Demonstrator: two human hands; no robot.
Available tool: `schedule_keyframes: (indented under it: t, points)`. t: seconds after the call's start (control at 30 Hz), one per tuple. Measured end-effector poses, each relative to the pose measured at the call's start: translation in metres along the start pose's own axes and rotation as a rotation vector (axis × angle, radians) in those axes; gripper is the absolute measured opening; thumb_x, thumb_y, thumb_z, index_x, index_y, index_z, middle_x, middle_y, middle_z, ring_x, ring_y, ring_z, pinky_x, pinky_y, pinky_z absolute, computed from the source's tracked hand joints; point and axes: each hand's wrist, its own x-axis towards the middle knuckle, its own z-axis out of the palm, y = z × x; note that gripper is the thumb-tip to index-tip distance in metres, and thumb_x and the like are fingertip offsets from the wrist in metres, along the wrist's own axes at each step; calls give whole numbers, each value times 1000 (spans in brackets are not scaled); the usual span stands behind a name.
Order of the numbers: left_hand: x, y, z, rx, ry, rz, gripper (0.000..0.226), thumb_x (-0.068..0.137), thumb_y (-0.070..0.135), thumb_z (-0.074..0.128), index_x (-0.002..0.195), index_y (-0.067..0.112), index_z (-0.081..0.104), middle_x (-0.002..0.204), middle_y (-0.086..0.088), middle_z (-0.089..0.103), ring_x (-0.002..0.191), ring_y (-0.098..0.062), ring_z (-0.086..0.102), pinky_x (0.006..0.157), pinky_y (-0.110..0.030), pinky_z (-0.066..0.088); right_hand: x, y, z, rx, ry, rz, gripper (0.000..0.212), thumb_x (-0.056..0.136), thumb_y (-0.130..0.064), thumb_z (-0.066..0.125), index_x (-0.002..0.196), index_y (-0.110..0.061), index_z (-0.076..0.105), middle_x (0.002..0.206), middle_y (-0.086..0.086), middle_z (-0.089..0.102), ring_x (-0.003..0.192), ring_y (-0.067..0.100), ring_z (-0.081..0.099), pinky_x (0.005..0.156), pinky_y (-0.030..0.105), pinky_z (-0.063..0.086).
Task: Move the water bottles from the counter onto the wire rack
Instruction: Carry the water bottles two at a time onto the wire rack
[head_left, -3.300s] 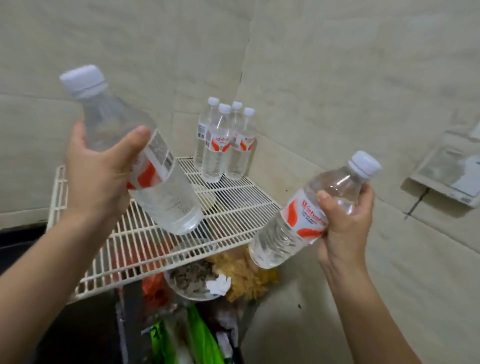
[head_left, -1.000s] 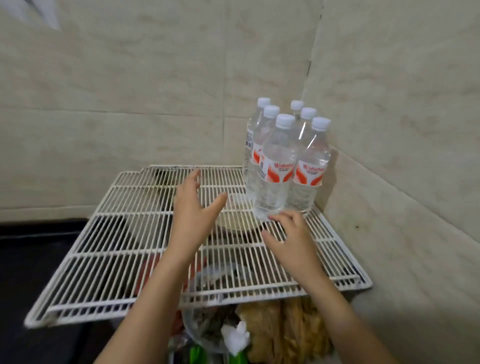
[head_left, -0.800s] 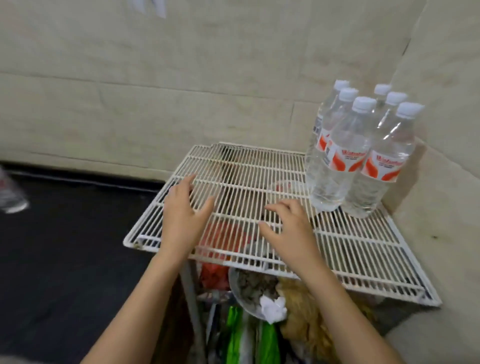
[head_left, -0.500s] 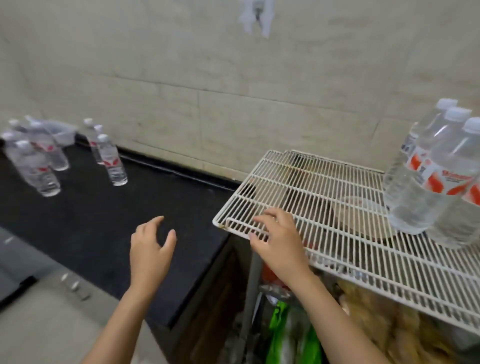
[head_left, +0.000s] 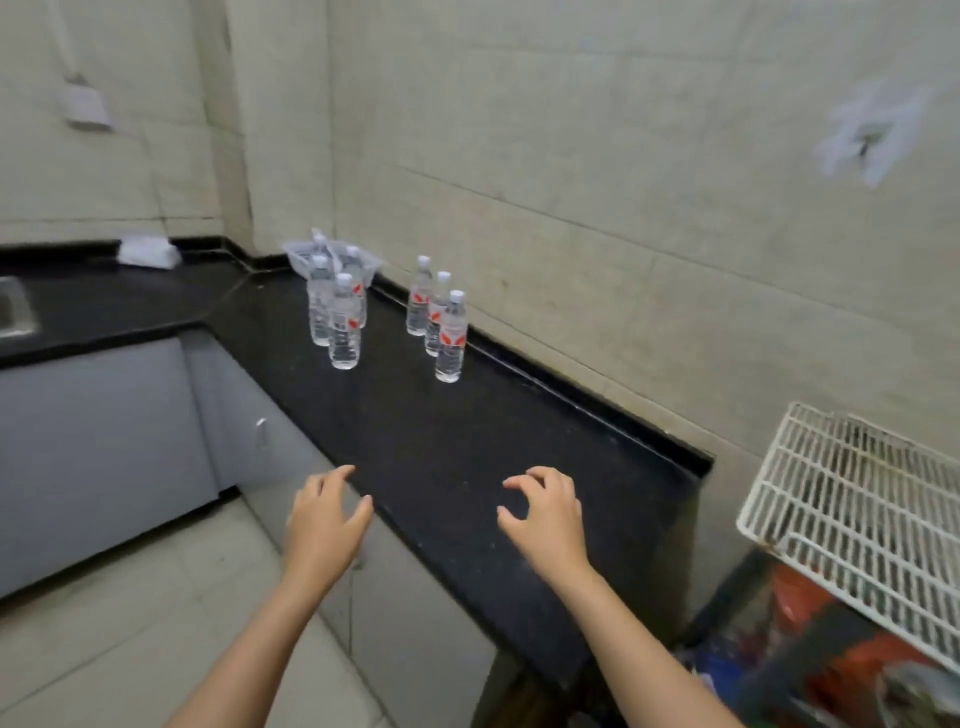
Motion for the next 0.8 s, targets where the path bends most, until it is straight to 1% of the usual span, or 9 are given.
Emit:
schedule_keyframes:
  t: [0.1,0.17,0.23,0.3,0.4,0.47,0.57,0.7,0.8]
  points:
    - [10,-53,-48,20,76,-121,42,83,14,60,123,5,52,121,-25,51,106,-40,50,93,-42,39,15,-56,45,64,-81,-53,32,82,-27,60,113,-20,59,123,1,47,123,17,33,97,29,28]
    - [10,-82,-75,31,120,-192,42,83,15,60,123,6,51,122,-24,51,103,-40,51,90,-43,40,18,-89,72,92,-157,-118,34,81,-25,60,114,-20,58,122,2,47,121,18,34,97,28,30]
    - [11,-106,-96,32,174,-228,42,82,15,61,123,6,51,121,-24,51,103,-40,52,89,-43,40,21,-117,95,117,-219,-197,35,81,-22,60,115,-18,57,121,3,46,119,18,35,96,26,32]
    - [11,-125,-114,44,217,-270,43,82,14,61,123,5,51,120,-25,51,102,-41,51,90,-43,40,25,-138,114,141,-259,-235,35,81,-19,59,115,-16,57,121,4,45,118,19,36,94,24,35]
    - [10,-152,-136,49,273,-337,42,82,13,61,122,5,52,120,-25,51,107,-42,50,92,-44,40,33,-162,141,130,-338,-285,35,82,-19,59,117,-15,55,124,5,43,119,18,35,89,21,35]
    - [12,-167,-149,35,308,-375,42,82,13,60,123,5,51,122,-24,50,112,-40,49,93,-44,40,42,-177,158,124,-395,-311,36,83,-19,59,118,-15,54,126,6,42,121,18,34,92,23,35]
    - [27,-186,-167,33,355,-406,42,83,14,59,123,6,51,124,-22,50,115,-38,48,96,-42,38,61,-198,184,102,-436,-353,36,83,-21,59,118,-14,54,125,8,43,121,21,35,98,25,33]
    - [73,-205,-185,31,385,-401,42,84,15,58,124,6,50,125,-21,50,118,-35,46,99,-41,36,100,-228,218,136,-452,-377,36,83,-20,59,118,-13,55,124,10,45,120,22,36,97,24,31]
    - [122,-216,-192,29,386,-396,41,86,18,56,125,9,49,127,-18,49,118,-32,47,97,-40,38,143,-248,248,178,-464,-359,36,82,-18,60,117,-11,55,123,11,45,120,23,37,97,23,30]
